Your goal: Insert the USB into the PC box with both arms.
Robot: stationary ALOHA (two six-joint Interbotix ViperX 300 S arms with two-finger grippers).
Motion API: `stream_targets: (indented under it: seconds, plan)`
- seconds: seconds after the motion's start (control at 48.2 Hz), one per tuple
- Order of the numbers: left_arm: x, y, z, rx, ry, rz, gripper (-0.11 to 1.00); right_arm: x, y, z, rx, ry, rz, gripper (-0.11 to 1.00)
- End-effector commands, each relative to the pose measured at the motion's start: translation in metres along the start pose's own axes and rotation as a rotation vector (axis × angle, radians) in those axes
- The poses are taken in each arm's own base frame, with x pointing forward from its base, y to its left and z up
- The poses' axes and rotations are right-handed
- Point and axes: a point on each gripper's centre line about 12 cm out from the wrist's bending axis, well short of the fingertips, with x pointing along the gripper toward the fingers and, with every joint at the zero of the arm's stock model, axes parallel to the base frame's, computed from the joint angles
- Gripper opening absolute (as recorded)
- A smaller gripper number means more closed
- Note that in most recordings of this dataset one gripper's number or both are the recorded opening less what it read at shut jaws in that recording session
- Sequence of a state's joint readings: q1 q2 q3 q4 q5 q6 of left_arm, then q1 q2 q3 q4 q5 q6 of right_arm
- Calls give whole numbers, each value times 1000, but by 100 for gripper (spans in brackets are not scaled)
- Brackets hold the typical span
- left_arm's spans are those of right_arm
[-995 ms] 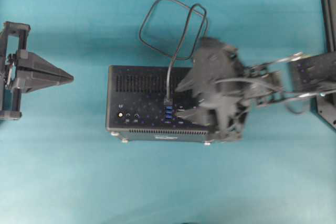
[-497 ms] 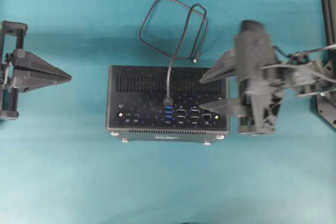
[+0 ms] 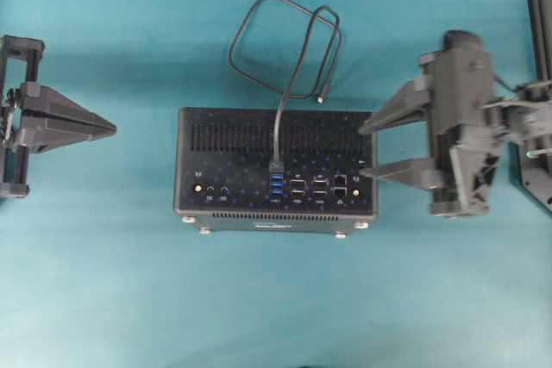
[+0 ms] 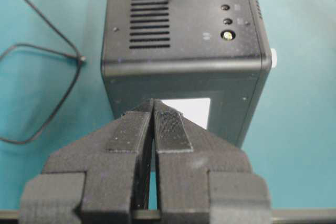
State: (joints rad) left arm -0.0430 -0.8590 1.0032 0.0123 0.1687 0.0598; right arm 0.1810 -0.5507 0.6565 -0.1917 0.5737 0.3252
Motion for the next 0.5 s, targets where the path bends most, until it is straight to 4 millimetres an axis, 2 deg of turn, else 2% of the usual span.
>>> stream_targets:
  seconds: [0.0, 0.477]
  plan:
    - [0, 0, 5, 0, -17, 0, 0, -13, 0, 6, -3, -57, 13, 66]
    - [-10, 0, 4, 2, -106, 5, 0, -33, -1, -12, -2, -240, 75, 66]
